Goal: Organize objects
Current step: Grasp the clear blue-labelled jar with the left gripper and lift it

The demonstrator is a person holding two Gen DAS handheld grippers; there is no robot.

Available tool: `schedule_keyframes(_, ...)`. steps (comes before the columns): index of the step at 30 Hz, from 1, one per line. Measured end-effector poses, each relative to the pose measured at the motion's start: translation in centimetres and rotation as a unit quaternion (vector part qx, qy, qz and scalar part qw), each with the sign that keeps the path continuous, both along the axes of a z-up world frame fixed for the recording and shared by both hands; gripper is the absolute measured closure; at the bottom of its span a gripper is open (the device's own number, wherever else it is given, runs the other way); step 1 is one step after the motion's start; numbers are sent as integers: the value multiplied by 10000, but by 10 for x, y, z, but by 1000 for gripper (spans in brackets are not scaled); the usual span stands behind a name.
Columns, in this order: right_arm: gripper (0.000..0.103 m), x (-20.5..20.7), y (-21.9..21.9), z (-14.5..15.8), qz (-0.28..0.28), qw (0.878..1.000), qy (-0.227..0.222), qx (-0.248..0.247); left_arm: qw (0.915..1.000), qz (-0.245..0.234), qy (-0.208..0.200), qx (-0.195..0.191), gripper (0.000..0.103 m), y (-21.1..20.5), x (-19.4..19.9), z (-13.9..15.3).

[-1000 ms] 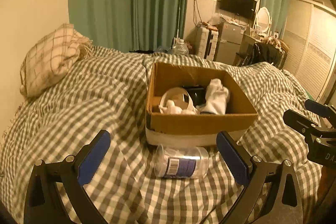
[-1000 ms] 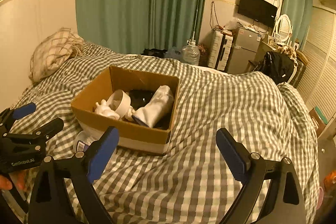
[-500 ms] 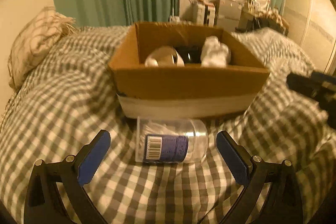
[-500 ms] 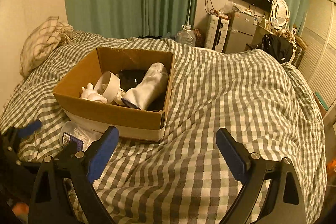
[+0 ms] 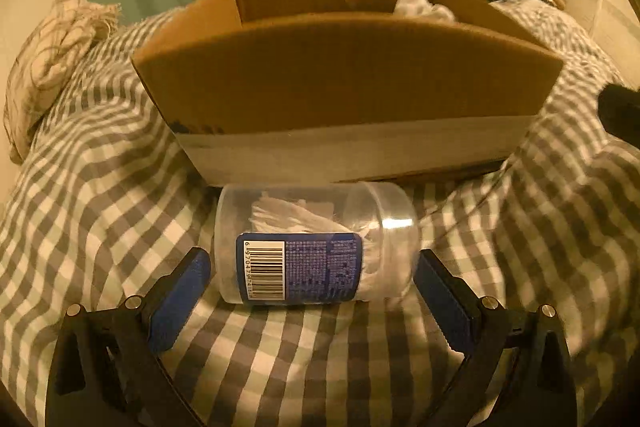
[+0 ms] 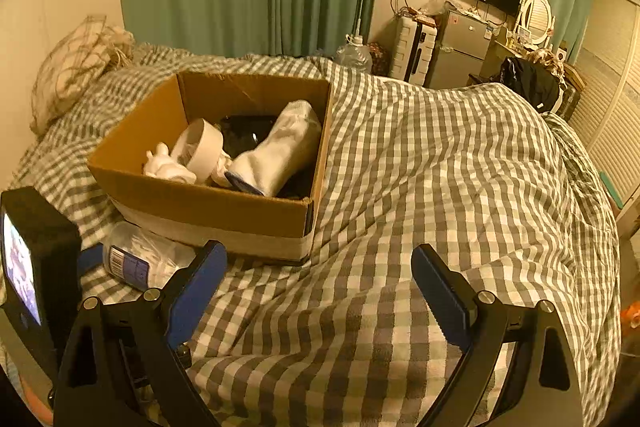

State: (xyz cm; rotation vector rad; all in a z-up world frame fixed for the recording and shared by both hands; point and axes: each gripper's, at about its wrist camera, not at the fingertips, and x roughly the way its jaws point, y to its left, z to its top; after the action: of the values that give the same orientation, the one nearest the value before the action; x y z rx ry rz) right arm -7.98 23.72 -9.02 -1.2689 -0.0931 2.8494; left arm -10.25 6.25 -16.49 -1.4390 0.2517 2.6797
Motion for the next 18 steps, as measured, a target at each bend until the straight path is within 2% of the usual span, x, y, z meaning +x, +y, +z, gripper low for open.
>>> schedule_keyframes(2,9,-2,-2,-4,16,10000,-64,62,9998,-9,-76,175,1,-3,-2,-2)
schedule_keyframes(5,9,-4,-2,-8,29,9999,-125,100,9992,-75,-135,362,10,-6,0,-2)
schedule_keyframes(11,9,-4,-2,-9,32,9999,-105,74,9987,-128,-21,501,10,-8,10,6)
schedule_keyframes(15,9,1,-1,-3,33,10000,-32,40,9969,-209,49,760,11,-11,26,20)
schedule_keyframes(18,9,10,-2,9,58,9999,126,35,9956,-295,262,846,11,-14,38,37)
